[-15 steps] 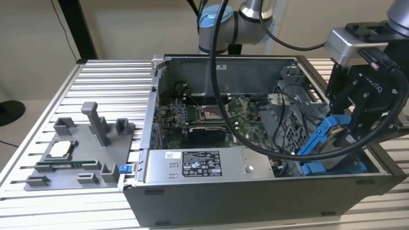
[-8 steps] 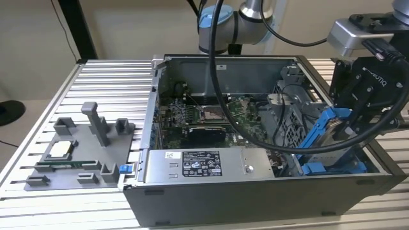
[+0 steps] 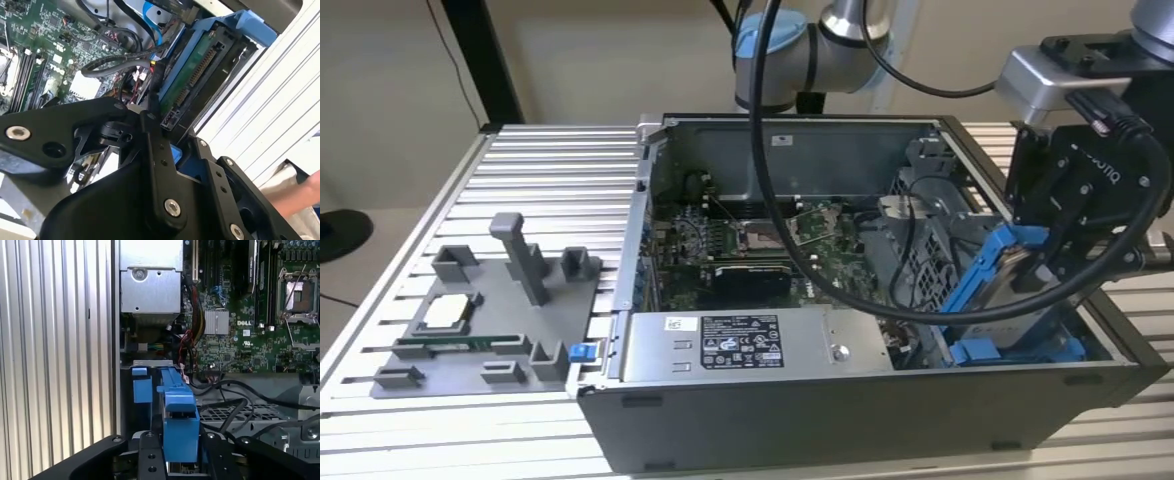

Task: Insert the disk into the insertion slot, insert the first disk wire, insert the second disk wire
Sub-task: 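Insert the disk into the insertion slot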

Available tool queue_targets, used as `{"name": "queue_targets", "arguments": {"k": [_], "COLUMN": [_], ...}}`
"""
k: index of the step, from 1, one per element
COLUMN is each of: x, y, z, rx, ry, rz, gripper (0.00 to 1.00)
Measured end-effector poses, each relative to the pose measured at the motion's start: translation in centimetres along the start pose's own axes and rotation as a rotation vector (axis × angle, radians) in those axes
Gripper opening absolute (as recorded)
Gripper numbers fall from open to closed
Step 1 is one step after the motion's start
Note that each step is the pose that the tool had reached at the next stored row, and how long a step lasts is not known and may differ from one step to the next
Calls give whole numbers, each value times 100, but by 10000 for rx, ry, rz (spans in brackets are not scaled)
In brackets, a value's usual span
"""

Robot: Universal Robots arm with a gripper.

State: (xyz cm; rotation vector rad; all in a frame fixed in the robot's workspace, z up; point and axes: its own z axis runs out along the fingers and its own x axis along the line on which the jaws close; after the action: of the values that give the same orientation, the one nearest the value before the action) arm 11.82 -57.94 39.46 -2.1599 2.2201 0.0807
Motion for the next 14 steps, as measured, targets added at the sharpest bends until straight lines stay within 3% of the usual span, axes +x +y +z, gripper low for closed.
{"name": "queue_targets", "arguments": {"k": [8,9,14], "x": [8,7,1], "y": [25,26,29], "z": [118,120,14], "rx": [-1,-2,-1], "ry": [-20,-28,-31], "rz": [0,0,4], "gripper": [0,100,100]}}
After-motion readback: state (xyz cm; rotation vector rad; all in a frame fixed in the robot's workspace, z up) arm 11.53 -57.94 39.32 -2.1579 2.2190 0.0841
